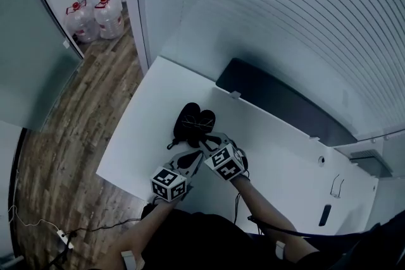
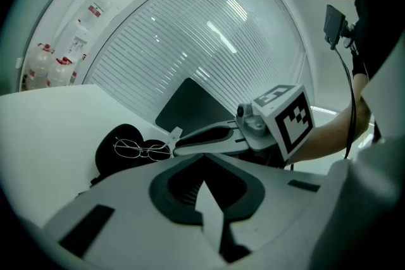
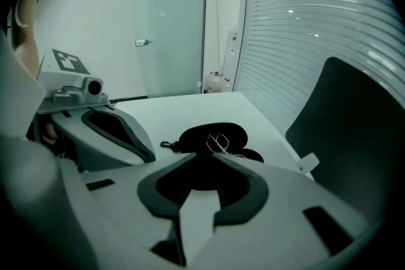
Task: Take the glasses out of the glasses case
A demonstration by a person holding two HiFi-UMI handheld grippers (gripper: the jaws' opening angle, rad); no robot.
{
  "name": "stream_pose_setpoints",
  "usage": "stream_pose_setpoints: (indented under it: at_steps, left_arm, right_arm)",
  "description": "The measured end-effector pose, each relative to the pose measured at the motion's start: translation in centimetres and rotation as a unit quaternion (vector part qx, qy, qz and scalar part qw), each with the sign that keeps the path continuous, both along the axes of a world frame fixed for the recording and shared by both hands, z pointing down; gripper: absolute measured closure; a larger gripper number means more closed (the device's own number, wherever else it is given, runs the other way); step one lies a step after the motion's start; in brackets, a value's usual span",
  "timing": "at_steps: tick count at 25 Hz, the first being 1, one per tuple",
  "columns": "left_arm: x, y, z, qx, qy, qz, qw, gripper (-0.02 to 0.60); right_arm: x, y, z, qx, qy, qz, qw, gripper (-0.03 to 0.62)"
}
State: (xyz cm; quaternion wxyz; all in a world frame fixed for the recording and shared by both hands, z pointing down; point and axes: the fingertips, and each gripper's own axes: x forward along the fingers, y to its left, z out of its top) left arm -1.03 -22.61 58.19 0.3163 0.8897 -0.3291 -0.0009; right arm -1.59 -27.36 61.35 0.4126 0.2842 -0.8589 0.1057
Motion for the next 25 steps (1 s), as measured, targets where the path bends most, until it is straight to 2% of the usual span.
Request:
stream_pose_setpoints:
  at_steps: [10,25]
  left_arm:
    - [0.3,-2.3,1.3,-0.018,0.016,-0.015,0.9996,0.575]
    - [0.1,-4.7,3.4,-0.065,0.042,-0.051,0.9957,0.575]
  right_arm:
    - [0.4,-2.2,1.4,-0.006,0.047,-0.030,0.998,0.526]
    - [0.0,-4.4,3.9,-0.027,0.114,-0.081,0.990,0.526]
